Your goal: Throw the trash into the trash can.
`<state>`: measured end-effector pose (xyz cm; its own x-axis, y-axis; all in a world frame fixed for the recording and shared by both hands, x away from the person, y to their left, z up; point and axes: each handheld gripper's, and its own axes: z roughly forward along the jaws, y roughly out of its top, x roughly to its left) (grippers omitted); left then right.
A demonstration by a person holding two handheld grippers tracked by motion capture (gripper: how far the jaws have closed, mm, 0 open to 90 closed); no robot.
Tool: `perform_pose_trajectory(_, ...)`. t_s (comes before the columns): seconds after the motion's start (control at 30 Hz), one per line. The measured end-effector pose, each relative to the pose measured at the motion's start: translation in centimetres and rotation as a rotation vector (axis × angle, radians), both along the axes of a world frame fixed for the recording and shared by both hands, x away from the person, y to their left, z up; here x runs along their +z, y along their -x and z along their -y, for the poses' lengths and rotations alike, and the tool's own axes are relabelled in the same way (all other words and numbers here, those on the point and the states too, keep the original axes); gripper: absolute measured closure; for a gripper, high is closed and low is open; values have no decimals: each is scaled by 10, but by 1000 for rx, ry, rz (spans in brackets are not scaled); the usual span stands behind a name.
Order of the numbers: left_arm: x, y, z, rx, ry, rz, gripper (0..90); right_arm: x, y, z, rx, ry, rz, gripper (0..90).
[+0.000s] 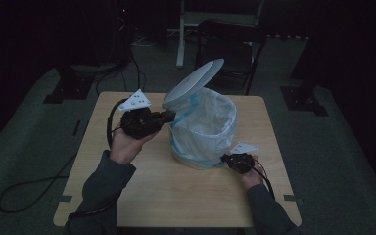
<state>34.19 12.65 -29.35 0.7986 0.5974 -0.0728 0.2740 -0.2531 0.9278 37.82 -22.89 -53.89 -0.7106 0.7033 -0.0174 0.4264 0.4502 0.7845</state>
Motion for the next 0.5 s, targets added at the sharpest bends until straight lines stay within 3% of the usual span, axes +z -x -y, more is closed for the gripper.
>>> perform_pose_trajectory(0.5,-4,-11,13,12,-10,-13,868,0,0,0,0,1,0,900)
